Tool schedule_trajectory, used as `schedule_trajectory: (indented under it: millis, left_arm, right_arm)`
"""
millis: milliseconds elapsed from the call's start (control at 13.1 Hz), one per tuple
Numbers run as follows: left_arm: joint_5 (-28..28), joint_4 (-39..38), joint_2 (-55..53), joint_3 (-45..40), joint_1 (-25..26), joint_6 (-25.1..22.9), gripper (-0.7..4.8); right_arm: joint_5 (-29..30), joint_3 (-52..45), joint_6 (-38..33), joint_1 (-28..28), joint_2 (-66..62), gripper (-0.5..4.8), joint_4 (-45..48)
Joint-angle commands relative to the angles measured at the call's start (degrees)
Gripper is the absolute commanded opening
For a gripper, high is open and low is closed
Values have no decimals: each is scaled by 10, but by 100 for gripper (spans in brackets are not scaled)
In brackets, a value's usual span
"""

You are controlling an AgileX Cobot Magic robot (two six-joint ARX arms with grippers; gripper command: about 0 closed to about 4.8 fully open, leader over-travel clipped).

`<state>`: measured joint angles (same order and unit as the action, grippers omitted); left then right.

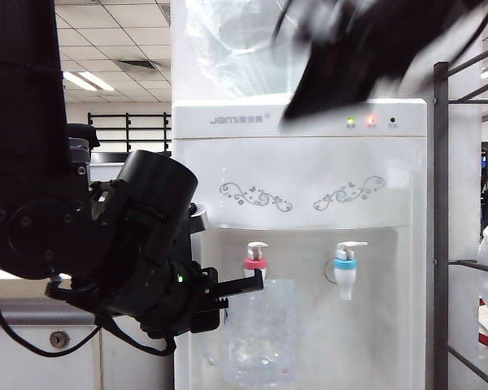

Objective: Pick up the plastic mug from the left desk, go to the hot water outlet of the water dispenser, press the vertical switch to get some water, then put the mug back on the desk.

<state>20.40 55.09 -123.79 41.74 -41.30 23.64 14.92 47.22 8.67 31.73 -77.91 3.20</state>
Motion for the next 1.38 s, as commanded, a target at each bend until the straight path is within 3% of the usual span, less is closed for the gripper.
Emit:
schedule_trajectory:
  millis: [77, 613, 1379]
  left_arm:
    - [2, 20, 5, 3, 0, 2, -6]
    - [2, 20, 5, 3, 0, 2, -6]
    - [2, 20, 5, 3, 0, 2, -6]
  right_arm:
    - [2, 2, 16, 1, -84, -1, 70]
    - [-11, 2, 69, 9, -172, -1, 82]
    - [-13, 2, 74, 9, -190, -1, 138]
